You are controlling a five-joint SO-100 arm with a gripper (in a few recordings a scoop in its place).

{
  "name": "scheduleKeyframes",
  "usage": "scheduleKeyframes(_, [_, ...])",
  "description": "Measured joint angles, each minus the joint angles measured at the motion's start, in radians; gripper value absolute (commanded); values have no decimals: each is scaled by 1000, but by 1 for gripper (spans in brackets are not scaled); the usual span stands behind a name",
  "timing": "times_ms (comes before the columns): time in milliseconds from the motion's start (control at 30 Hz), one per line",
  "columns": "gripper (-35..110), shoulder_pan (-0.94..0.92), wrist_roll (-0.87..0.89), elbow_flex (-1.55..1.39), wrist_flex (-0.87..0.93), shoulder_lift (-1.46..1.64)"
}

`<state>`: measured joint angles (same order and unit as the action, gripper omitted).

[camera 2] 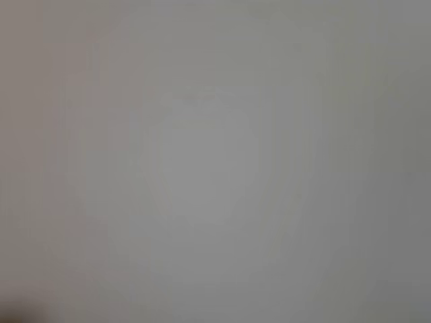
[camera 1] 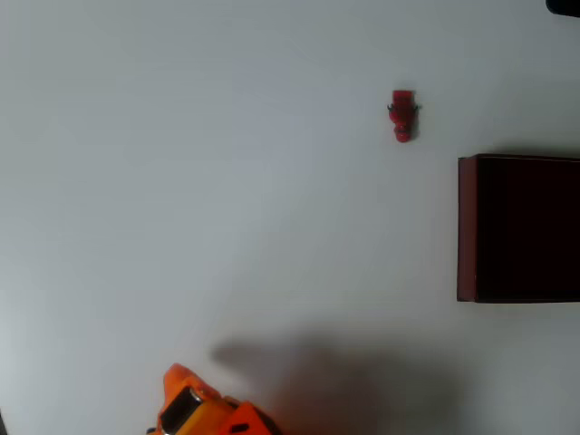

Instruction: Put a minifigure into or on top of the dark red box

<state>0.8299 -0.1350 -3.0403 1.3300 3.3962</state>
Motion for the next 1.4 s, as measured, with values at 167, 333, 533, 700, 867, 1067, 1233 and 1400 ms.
scheduleKeyframes(167, [0, -5, 0, 0, 0, 0])
scheduleKeyframes(333, [0, -5, 0, 0, 0, 0])
scheduleKeyframes(533, [0, -5, 0, 0, 0, 0])
scheduleKeyframes(700, [0, -5, 0, 0, 0, 0])
scheduleKeyframes(867, [0, -23, 92, 5, -25, 0])
scheduleKeyframes(1067, [0, -71, 460, 103, -8, 0])
scheduleKeyframes(1233, [1, -124, 796, 167, -84, -12])
scheduleKeyframes(1400, [3, -295, 1020, 334, -63, -229])
